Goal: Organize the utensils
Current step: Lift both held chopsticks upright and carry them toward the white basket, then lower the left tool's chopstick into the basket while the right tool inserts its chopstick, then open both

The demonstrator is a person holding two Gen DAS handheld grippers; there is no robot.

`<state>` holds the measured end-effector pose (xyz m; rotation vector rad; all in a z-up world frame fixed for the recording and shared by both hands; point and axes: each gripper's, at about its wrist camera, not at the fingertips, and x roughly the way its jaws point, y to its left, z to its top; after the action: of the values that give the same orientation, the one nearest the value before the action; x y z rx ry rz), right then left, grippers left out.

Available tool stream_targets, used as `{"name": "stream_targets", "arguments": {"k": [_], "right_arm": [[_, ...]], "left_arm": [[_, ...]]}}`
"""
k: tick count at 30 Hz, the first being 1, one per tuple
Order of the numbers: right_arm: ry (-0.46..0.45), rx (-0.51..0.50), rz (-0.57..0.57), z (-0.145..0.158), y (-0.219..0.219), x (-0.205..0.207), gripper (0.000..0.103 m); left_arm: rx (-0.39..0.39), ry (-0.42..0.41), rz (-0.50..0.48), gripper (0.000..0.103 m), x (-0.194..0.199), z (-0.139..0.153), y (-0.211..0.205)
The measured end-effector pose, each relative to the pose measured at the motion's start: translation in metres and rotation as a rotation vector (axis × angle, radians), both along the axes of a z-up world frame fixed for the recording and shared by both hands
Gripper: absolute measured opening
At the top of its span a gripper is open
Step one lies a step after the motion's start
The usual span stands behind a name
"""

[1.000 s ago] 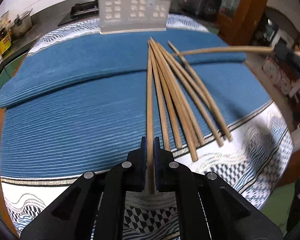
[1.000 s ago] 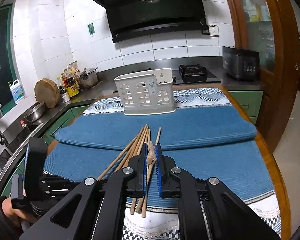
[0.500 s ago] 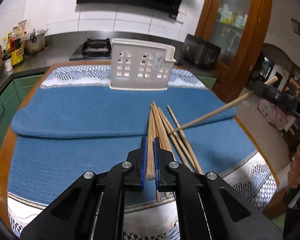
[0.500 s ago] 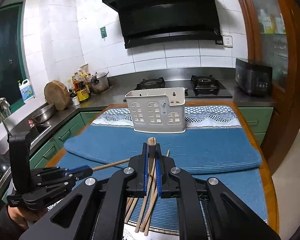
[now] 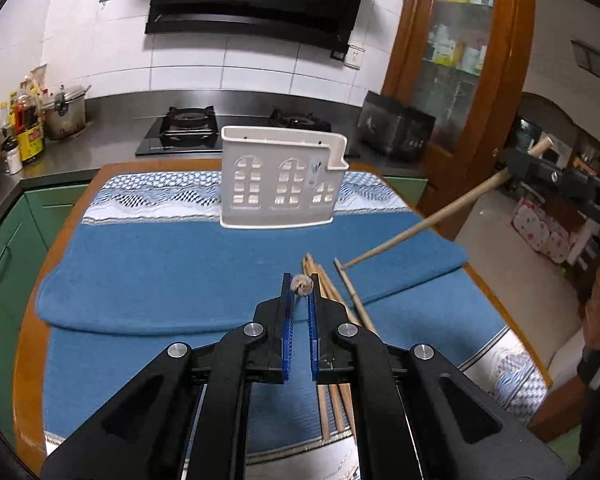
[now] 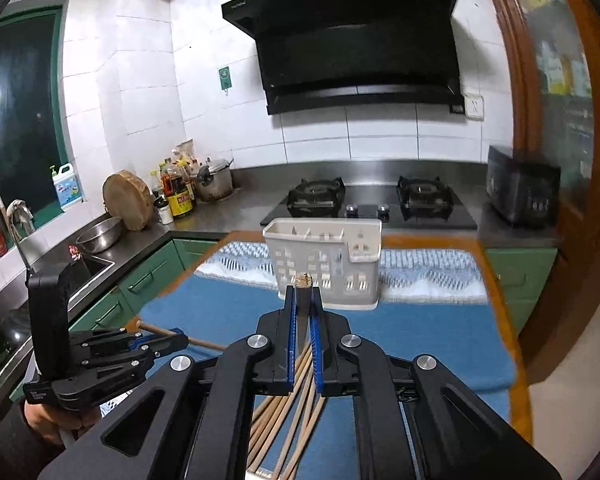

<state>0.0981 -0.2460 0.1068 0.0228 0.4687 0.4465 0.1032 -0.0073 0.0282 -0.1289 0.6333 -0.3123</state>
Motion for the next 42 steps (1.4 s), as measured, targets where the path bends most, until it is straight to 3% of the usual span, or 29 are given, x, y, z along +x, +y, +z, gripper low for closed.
{"name": "stream_targets", "arguments": {"k": [7,12,24,29,35,42], "right_arm": [[-0.027,-0.063,-0.013,0.054,-0.001,0.051,0.006],[-0.045,-0.125,-0.049,0.073,0.004,0.086,0.006],[-0.022,-0.184,-0.073,0.061,0.021,0.154,0.006],[-0.003,-0.195,-0.078,0.050,0.022,0.176,0.006],[0.023,-0.209,-0.069,0.035,0.027,0.195,0.006],[0.058,-0.235,-0.051,0.013,0.033,0.206,0.007]], "left_arm": [[0.040,-0.032,-0.030,0.005,0.034,0.034,-0.003],[0.051,-0.056,-0.029,0.005,0.056,0.057,-0.002],[0.062,-0.239,0.032,0.005,0.109,0.156,0.004],[0.069,-0.303,0.070,0.005,0.136,0.185,0.002],[0.062,-0.316,0.111,0.005,0.177,0.184,-0.002],[0.073,-0.216,0.126,0.005,0.217,0.142,-0.001]]}}
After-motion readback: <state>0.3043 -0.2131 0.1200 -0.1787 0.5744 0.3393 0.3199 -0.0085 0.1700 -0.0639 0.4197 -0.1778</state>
